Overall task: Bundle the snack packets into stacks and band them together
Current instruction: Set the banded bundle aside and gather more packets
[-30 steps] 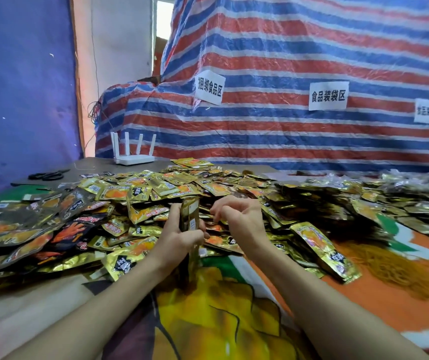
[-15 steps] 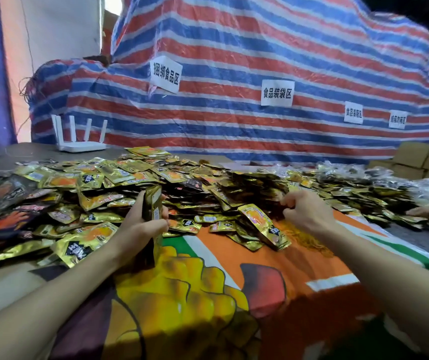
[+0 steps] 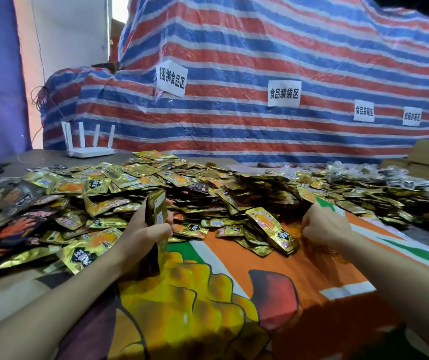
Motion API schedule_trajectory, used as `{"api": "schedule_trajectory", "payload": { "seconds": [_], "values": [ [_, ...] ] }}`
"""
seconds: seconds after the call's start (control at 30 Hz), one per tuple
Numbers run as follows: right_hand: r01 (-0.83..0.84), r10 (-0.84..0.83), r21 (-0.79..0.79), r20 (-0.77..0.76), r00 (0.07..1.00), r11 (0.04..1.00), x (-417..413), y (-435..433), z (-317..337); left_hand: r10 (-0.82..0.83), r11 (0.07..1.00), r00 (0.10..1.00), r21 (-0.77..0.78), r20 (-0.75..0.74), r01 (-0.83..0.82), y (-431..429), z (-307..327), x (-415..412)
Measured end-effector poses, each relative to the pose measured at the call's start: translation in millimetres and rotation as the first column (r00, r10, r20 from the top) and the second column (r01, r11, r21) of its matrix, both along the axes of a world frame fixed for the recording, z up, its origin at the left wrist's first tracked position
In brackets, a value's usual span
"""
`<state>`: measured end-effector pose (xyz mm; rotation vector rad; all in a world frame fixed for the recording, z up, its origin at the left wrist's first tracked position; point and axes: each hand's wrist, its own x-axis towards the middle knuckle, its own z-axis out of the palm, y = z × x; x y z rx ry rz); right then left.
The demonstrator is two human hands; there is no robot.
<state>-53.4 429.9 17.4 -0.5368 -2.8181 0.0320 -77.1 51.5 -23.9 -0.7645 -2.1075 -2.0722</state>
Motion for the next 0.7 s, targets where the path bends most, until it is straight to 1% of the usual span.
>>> {"api": "schedule_trajectory", "payload": {
  "seconds": [0.1, 0.2, 0.37, 0.5, 0.57, 0.63, 0.7],
  "values": [
    [0.004, -0.015, -0.125, -0.082, 0.997, 0.992, 0.3, 3.5, 6.5, -0.005, 1.0, 1.0, 0.004, -0.003, 0.005, -0.1, -0.6, -1.4],
    [-0.037, 0.011, -0.196, -0.136, 0.991, 0.98, -1.4, 7.5, 13.9, -0.004, 1.0, 1.0, 0.019, 0.001, 0.004, 0.1, -0.7, -2.1],
    [-0.085, 0.056, -0.211, -0.138, 0.989, 0.974, -6.5, 6.3, 24.5, -0.011, 0.999, 1.0, 0.034, -0.009, 0.011, 0.3, 1.1, -1.5],
    [-0.09, 0.066, -0.219, -0.116, 0.991, 0.972, -6.4, 6.3, 28.9, -0.034, 0.998, 0.999, 0.055, 0.004, 0.033, 1.2, 1.7, 0.8],
    [-0.111, 0.08, -0.228, -0.142, 0.987, 0.967, -5.9, 2.7, 31.5, -0.032, 0.998, 0.999, 0.062, 0.012, 0.032, 0.8, 2.2, 1.6],
    [-0.216, 0.156, -0.251, -0.241, 0.958, 0.943, -7.2, -8.6, 35.1, -0.029, 0.996, 0.999, 0.084, 0.029, 0.027, 0.8, 3.6, 2.0],
    [-0.407, 0.288, -0.309, -0.363, 0.886, 0.86, -7.5, -32.5, 39.9, -0.036, 0.991, 0.997, 0.134, 0.067, 0.027, 1.7, 4.7, 2.9]
  ]
}}
